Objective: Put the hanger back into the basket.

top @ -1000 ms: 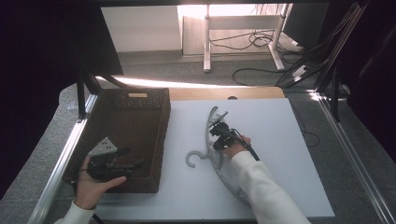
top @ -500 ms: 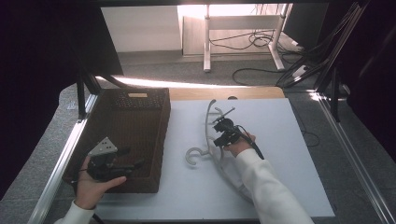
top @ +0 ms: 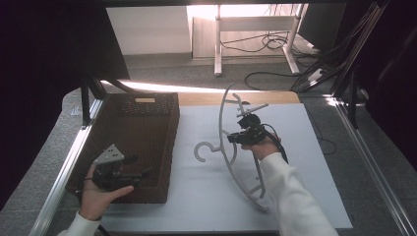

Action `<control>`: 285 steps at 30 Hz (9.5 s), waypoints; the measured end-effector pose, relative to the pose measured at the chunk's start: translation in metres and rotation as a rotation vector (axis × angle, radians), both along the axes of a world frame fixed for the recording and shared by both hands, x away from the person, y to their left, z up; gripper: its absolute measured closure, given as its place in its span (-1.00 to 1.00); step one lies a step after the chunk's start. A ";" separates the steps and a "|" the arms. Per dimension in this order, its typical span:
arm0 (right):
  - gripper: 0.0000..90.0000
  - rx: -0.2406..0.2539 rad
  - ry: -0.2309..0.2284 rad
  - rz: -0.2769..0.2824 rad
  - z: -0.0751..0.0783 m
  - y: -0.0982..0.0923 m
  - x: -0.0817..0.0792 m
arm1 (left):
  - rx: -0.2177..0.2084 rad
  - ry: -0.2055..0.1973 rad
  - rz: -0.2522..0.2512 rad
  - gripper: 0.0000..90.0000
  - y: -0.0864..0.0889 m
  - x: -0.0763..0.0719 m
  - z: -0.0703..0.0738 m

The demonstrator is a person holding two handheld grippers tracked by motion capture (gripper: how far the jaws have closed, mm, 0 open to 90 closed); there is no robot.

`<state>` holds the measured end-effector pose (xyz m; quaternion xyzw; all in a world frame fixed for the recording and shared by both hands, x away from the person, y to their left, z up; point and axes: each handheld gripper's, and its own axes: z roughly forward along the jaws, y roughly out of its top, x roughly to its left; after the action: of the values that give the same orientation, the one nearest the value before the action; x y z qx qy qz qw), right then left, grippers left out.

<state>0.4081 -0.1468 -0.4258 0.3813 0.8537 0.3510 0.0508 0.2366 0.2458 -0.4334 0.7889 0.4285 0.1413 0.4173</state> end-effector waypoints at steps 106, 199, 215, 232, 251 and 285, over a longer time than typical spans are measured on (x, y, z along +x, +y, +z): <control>0.88 0.710 -0.059 0.055 0.054 -0.030 -0.025 | -0.328 0.122 -0.249 0.77 -0.151 0.079 0.010; -0.35 0.195 -0.186 -0.071 -0.024 -0.145 -0.102 | -0.295 -0.043 -0.033 0.81 -0.038 0.062 0.078; -0.38 0.172 -0.170 -0.075 -0.028 -0.145 -0.100 | -0.225 -0.057 0.075 0.81 0.026 0.072 0.078; -0.40 0.156 -0.160 -0.083 -0.033 -0.145 -0.100 | -0.175 -0.027 0.181 0.81 0.086 0.065 0.050; -0.41 0.154 -0.158 -0.086 -0.035 -0.148 -0.104 | -0.099 -0.024 0.230 0.81 0.119 0.056 0.035; -0.43 0.133 -0.166 -0.074 -0.036 -0.148 -0.104 | 0.057 0.055 0.211 0.69 0.127 0.076 0.005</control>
<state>0.3040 -0.2945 -0.4620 0.3845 0.8068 0.4351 0.1087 0.3130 0.3728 -0.4284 0.7545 0.5163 0.1747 0.3655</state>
